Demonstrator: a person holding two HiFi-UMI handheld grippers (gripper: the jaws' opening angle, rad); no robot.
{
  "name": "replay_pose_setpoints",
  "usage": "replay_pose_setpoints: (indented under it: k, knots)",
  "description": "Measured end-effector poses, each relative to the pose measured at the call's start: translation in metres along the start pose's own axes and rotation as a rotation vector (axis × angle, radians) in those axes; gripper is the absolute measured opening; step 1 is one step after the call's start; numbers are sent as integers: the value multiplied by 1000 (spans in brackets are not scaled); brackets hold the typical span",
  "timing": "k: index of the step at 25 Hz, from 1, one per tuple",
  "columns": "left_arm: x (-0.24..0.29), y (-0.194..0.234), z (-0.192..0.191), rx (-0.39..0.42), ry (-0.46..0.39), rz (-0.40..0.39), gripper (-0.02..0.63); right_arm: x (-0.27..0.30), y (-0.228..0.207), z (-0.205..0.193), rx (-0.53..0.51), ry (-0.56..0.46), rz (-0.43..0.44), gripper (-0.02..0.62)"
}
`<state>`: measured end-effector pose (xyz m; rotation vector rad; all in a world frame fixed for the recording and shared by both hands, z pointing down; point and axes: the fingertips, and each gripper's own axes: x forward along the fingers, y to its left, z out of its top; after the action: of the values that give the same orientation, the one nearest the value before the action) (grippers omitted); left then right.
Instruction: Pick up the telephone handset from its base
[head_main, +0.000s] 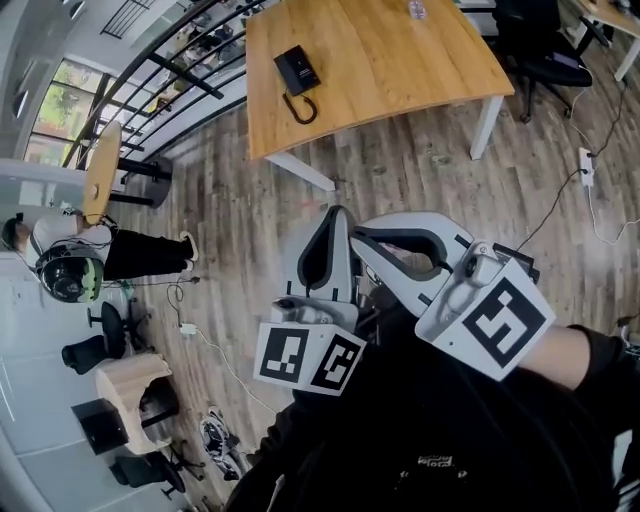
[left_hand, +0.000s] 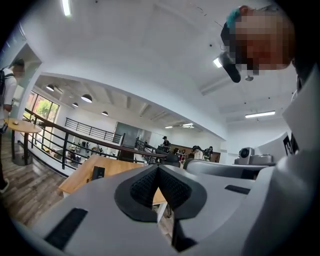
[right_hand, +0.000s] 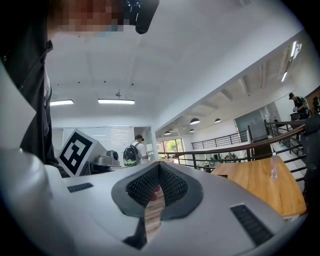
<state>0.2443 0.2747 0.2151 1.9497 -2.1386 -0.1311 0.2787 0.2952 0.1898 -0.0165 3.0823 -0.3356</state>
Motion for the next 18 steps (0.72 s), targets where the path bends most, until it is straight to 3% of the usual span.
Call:
replay_pose_setpoints:
  k: [8, 15, 18]
  knots:
    - [-10, 15, -2, 3, 12, 48, -2, 10, 0, -3, 23, 6, 24, 17]
    - [12, -9, -13, 57, 25, -5, -2, -5, -33, -14, 70, 29, -46, 17]
    - [19, -6, -14, 44, 30, -16, -2, -6, -41, -15, 86, 36, -71, 17]
